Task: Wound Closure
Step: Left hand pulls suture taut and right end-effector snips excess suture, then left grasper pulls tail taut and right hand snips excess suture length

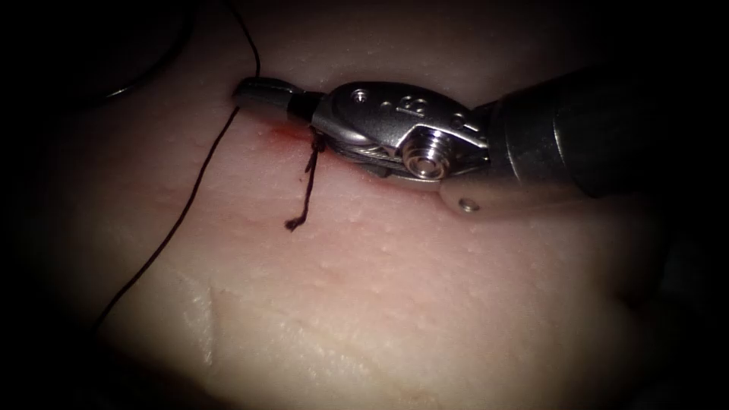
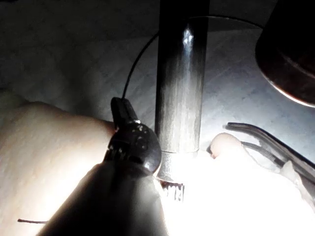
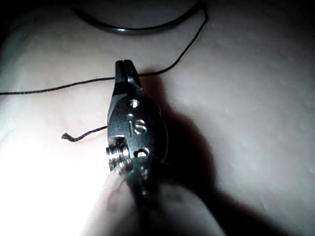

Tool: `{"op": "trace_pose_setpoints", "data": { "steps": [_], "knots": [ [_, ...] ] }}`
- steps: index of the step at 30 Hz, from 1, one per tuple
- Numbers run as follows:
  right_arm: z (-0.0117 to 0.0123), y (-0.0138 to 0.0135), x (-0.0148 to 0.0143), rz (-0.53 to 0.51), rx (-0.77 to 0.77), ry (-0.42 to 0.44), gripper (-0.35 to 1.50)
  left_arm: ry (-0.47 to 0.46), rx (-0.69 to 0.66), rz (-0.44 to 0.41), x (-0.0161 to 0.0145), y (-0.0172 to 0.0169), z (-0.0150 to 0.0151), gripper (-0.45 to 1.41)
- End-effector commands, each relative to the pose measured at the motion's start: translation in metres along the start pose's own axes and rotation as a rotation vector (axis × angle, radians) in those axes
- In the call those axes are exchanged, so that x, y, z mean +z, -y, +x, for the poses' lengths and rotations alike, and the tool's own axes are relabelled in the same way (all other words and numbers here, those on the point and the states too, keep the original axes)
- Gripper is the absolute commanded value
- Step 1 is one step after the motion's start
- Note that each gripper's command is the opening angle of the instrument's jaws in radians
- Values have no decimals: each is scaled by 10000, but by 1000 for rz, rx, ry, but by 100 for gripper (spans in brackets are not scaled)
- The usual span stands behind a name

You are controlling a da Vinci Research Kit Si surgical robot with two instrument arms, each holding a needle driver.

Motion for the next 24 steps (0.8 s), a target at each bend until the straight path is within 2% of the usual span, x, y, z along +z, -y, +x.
{"op": "trace_pose_setpoints", "data": {
  "steps": [1, 9, 10, 11, 12, 15, 16, 17, 18, 24],
  "knots": [
    [-3, 1, 4, -4, -15, -3, -35, -1, -1, -1, 6, -4, -3, -45],
    [1, -3, -14, -2, -28, -12, -35, -3, 4, -1, 7, -3, -4, -45],
    [1, -4, -19, -3, -27, -10, -30, -2, 5, -1, 7, -3, -4, -45],
    [3, -4, -28, -14, -25, -6, 0, -2, 5, 0, 8, -3, -5, -45],
    [4, -6, -35, -13, -24, -4, 12, -2, 6, 0, 9, -4, -6, -45],
    [7, -10, -65, -31, -37, 1, 19, -2, 12, 0, 14, -8, -11, -45],
    [8, -13, -75, -40, -41, 5, 19, 4, 16, 4, 16, -10, -14, -45],
    [9, -18, -98, -50, -50, 10, 19, 24, 26, 6, 22, -15, -23, -45],
    [9, -18, -98, -50, -50, 10, 19, 24, 26, 6, 22, -15, -23, -45],
    [4, -32, -160, -78, -73, 34, -3, 89, 63, 13, 48, -24, -70, -45]
  ]
}}
